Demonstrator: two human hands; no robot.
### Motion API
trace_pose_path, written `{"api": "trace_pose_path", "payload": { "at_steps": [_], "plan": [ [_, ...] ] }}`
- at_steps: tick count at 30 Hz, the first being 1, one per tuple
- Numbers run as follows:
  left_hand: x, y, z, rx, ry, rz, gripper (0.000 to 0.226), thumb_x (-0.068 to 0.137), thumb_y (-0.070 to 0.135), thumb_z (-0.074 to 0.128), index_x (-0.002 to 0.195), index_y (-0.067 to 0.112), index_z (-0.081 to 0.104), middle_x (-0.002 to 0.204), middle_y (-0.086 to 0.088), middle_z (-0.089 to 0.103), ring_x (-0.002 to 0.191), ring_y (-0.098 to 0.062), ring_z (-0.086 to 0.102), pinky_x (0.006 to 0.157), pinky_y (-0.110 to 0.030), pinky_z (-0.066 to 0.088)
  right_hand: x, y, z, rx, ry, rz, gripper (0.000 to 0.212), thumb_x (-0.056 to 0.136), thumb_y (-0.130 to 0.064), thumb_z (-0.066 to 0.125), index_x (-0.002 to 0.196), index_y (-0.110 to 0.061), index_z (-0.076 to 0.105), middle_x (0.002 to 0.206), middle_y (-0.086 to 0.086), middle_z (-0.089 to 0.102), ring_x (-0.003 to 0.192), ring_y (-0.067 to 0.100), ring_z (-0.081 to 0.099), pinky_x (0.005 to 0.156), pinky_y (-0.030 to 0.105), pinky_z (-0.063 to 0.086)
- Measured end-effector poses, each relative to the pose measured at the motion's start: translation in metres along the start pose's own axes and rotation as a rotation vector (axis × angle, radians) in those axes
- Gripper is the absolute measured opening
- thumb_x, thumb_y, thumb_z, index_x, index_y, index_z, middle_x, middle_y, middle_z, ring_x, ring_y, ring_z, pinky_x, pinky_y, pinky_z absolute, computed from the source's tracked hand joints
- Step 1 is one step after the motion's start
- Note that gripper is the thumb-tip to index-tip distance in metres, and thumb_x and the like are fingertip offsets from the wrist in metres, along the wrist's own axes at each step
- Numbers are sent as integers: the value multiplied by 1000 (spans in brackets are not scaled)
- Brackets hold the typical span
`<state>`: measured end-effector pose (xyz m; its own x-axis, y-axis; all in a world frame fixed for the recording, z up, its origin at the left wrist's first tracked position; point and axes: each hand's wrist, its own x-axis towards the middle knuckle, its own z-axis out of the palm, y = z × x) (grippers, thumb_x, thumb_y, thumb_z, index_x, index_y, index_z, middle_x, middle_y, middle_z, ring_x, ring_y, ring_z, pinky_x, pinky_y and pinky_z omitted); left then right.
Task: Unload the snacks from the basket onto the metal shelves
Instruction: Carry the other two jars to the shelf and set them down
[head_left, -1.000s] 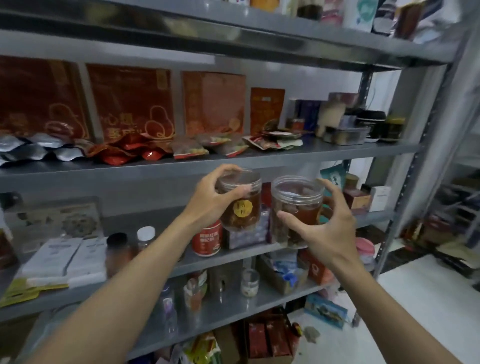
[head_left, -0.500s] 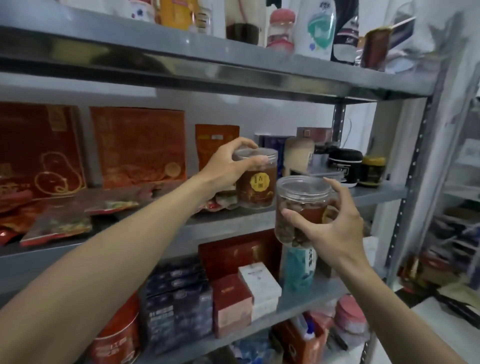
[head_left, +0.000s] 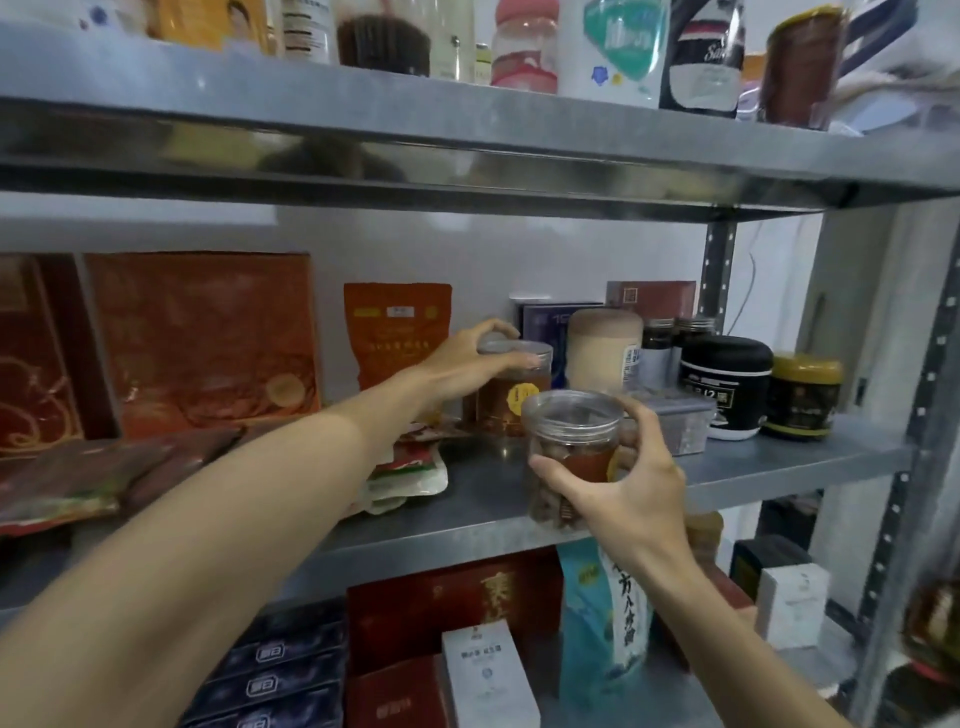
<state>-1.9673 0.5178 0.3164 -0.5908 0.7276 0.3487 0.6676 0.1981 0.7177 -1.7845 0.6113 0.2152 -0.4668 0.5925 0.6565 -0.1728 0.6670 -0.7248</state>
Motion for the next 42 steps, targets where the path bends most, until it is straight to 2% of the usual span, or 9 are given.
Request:
{"api": "trace_pose_path", "payload": {
  "at_steps": [7,10,14,19,23,28,33,38,42],
  "plan": [
    [32,-22,10,73,-50,-17,41,82,54,69,116,36,56,129,2,52,120,-20,49,100,-40,44,18,19,22,15,-4,21,93,50,-68,81,130,-44,41,117,-9,61,107,11,60,90,37,55],
    [37,-31,11,88,-49,-14,40,82,56,68,115,36,58,137,1,48,125,-20,44,102,-40,40,24,25,29,-9,-3,36,95,49,-71,80,130,-45,39,122,-7,57,112,14,57,92,38,54],
    [43,-39,9,92,-68,-3,43,81,58,66,117,37,57,145,-1,44,131,-23,41,105,-42,38,31,26,37,-12,-2,42,92,52,-65,84,131,-40,41,118,-11,60,108,11,59,91,35,53],
    [50,-52,9,83,-77,25,37,82,55,66,113,37,58,144,0,45,132,-22,40,103,-38,36,35,29,48,-26,15,14,92,53,-65,83,130,-34,44,117,-13,61,108,11,59,89,40,54],
    [52,-61,10,29,-89,29,28,86,51,64,110,39,59,139,0,48,128,-24,44,104,-42,42,37,34,54,-33,2,1,96,53,-67,82,132,-32,41,121,-10,60,112,13,58,91,41,54],
    [57,-65,8,44,-92,10,29,91,44,60,119,36,57,146,0,42,131,-24,41,104,-43,40,39,34,59,-58,-13,-10,99,54,-63,83,135,-31,37,125,-7,59,115,14,57,97,37,50],
    [59,-68,9,34,-106,-6,32,91,43,61,122,38,55,149,-1,40,132,-27,42,105,-47,41,41,35,62,-64,-26,10,103,52,-66,82,137,-31,36,129,-7,57,118,14,55,98,40,50],
    [60,-67,13,31,-116,-31,38,92,39,62,129,38,52,150,-4,38,134,-29,39,100,-44,41,42,37,65,-59,-35,34,105,52,-69,81,139,-32,35,131,-7,57,121,13,54,101,40,49],
    [58,-64,12,21,-131,-49,44,93,38,60,136,37,48,153,-5,37,138,-28,36,104,-44,39,39,35,62,-63,-50,44,106,55,-68,82,143,-30,34,135,-7,54,124,12,49,104,33,44]
  ]
}}
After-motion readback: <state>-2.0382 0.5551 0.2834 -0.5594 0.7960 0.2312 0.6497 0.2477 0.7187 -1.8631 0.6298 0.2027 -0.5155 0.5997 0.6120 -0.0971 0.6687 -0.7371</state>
